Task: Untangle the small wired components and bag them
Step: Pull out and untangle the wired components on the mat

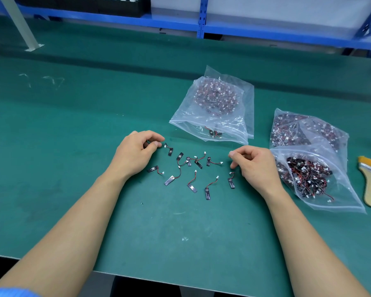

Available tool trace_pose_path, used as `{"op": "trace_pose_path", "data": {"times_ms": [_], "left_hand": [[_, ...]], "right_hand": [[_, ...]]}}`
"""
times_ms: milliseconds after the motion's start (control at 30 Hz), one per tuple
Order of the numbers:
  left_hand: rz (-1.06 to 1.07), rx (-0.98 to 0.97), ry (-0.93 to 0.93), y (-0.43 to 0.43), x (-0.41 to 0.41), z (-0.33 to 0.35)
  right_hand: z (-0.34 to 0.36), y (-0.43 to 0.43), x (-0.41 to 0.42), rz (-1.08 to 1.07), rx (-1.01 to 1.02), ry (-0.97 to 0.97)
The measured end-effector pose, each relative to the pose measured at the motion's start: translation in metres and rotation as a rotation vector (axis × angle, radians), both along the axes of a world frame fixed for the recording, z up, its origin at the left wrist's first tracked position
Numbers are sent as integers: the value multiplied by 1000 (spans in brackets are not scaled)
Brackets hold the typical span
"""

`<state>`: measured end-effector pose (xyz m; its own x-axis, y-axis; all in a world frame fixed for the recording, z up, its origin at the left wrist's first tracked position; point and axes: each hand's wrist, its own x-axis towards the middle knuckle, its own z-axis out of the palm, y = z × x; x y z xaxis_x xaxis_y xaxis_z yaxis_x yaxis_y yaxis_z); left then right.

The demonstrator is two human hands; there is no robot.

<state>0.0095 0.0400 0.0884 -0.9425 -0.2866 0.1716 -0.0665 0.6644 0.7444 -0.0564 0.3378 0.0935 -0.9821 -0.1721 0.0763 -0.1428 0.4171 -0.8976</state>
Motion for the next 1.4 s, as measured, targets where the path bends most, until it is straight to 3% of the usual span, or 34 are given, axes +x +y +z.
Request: {"op": "trace_pose_path", "data": {"times_ms": [1400], "left_hand": [[-21,-24,20,-2,-1,-1]], "right_hand": [[0,0,0,0,-2,1]]}}
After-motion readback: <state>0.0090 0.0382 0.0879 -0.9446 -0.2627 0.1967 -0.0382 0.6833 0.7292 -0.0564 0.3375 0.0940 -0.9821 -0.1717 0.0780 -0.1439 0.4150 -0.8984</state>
